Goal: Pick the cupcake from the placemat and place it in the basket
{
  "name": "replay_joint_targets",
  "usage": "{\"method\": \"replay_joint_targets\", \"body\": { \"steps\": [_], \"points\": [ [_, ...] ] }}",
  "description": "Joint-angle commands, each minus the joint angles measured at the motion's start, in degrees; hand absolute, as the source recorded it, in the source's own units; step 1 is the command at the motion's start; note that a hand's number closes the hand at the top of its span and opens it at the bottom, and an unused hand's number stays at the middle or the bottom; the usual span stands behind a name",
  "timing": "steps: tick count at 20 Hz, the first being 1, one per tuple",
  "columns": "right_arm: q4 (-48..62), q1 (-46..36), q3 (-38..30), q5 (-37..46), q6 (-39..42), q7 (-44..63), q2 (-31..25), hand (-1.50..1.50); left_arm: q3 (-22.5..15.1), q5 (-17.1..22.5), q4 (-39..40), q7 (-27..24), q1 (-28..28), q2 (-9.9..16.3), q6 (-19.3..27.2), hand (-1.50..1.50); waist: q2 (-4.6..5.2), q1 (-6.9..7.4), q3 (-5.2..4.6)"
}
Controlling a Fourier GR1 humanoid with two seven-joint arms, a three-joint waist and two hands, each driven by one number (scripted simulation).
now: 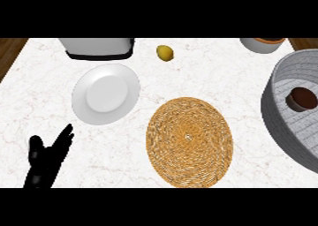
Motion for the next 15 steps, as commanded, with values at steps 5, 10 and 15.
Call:
{"method": "replay_joint_targets", "body": {
  "steps": [5, 10, 15],
  "points": [
    [4.97, -2.44, -5.20, -5.93, -1.10, -1.83, -3.68, -1.50, 1.15, -0.89, 7.68, -2.12, -2.93, -1.33, -0.45, 0.00, 0.33, -0.37, -0.37],
    [5.81, 1.53, -11.60, -10.98, 1.11, -0.70, -7.48, -1.50, 0.06, -1.39, 1.42, 0.35, 1.28, -1.02, -0.75, 0.00, 0.18, -0.48, -0.34],
    [15.36, 6.24, -18.13, -14.40, 4.45, -6.25, -13.48, -1.50, 2.36, -0.45, 6.31, 0.58, -3.91, -0.71, -1.09, 0.00, 0.32, -0.80, -0.32]
  ]
}}
